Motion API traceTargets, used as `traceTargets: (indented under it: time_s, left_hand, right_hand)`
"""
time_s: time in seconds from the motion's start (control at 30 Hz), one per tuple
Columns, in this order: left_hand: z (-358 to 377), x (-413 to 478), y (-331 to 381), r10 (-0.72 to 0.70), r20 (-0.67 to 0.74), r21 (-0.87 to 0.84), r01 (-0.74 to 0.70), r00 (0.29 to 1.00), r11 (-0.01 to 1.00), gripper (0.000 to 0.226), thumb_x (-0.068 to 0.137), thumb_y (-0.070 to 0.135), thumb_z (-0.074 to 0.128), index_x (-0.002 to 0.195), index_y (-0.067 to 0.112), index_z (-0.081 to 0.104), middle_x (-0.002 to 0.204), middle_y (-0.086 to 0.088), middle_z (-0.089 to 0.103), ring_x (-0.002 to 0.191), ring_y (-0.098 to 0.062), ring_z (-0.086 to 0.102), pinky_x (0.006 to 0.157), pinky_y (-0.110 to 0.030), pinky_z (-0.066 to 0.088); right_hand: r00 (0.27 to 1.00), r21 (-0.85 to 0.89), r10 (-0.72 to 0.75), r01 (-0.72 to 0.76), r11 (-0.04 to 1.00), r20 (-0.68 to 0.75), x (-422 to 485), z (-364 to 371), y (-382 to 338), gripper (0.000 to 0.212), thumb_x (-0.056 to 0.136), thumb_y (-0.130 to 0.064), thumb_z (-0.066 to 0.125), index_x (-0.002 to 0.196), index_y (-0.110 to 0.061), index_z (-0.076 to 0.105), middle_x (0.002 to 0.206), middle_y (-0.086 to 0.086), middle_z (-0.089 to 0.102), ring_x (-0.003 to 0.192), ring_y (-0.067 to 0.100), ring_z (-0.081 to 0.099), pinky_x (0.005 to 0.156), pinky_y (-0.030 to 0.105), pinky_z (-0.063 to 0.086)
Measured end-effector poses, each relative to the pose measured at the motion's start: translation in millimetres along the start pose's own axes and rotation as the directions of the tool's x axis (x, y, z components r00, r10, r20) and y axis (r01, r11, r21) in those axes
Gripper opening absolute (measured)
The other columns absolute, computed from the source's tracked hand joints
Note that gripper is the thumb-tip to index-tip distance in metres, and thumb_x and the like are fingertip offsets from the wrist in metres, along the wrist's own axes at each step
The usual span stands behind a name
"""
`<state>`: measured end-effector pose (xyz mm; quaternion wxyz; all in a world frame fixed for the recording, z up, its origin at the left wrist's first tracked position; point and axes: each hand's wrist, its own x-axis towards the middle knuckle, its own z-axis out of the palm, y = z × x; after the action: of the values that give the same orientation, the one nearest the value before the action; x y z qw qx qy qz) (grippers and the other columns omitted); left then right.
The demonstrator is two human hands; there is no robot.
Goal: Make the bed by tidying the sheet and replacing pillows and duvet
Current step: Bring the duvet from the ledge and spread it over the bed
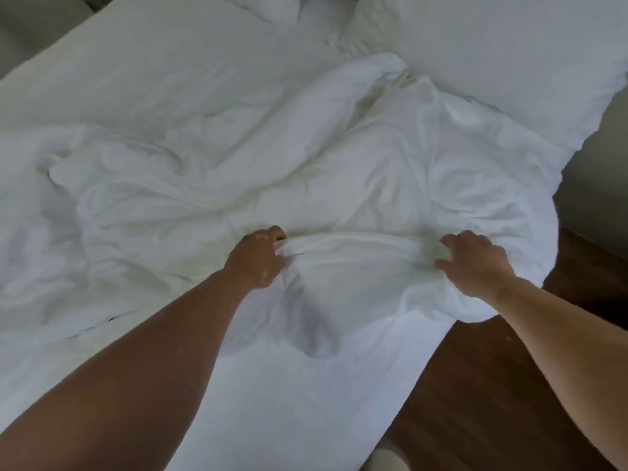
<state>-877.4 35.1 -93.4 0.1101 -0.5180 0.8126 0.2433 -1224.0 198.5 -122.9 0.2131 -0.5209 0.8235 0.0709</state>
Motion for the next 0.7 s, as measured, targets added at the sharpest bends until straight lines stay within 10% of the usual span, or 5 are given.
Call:
traceTargets:
  time_s: [0.13,0.23,0.4,0.6,0.7]
  left_hand:
    - [62.7,-33.8,-21.0,-0.049,-0.231,0.301,0.119,0.972,0.946,0.053,0.084,0.052,0.071,0.122,0.017,0.056,0.113,-0.010,0.054,0.101,-0.033,0.059,0.080,-0.046,0.053]
    - [66.3,-77.3,-64.8,-0.191,-0.114,0.208,0.211,0.975,0.955,0.080,0.075,0.076,0.057,0.133,0.022,0.045,0.123,-0.006,0.051,0.113,-0.031,0.056,0.089,-0.046,0.050]
    - [89.5,-160.1,-105.4,-0.157,-0.015,0.406,0.149,0.988,0.902,0.125,0.049,0.047,0.081,0.158,0.028,0.022,0.143,-0.010,0.043,0.124,-0.040,0.049,0.080,-0.057,0.053]
    - [92.3,-192.9,-148.8,-0.262,-0.103,0.146,0.276,0.959,0.950,0.080,0.075,0.023,0.066,0.149,0.030,0.039,0.128,-0.005,0.064,0.107,-0.033,0.066,0.079,-0.045,0.053]
    - [41.2,-167.2,-159.3,-0.365,0.117,-0.228,0.383,0.924,0.895,0.042,0.085,0.024,0.050,0.123,0.031,0.066,0.111,0.005,0.076,0.100,-0.023,0.072,0.079,-0.029,0.052]
  right_hand:
    - [0.928,0.167,-0.371,0.369,0.914,-0.025,-44.1,45.1,-97.7,0.085,0.082,-0.050,0.064,0.154,-0.037,0.021,0.163,0.001,0.017,0.148,0.030,0.020,0.117,0.059,0.023]
    - [0.831,0.048,-0.542,0.540,0.840,0.128,-62.9,88.0,-129.6,0.107,0.070,-0.074,0.064,0.154,-0.046,0.004,0.167,0.000,-0.002,0.153,0.031,0.000,0.114,0.070,0.005]
    - [0.846,-0.049,-0.493,0.512,0.858,0.203,1.7,116.9,-126.0,0.079,0.086,-0.070,0.053,0.148,-0.054,0.008,0.163,-0.005,0.017,0.152,0.023,0.013,0.112,0.071,0.005]
    - [0.852,0.147,-0.455,0.431,0.890,0.258,36.2,104.9,-132.8,0.049,0.092,-0.069,0.044,0.139,-0.055,0.043,0.144,-0.015,0.050,0.133,0.016,0.047,0.109,0.056,0.023]
    - [0.832,0.314,-0.446,0.348,0.883,0.331,34.2,89.2,-126.7,0.048,0.090,-0.069,0.050,0.130,-0.044,0.060,0.133,-0.012,0.062,0.124,0.018,0.056,0.110,0.045,0.033]
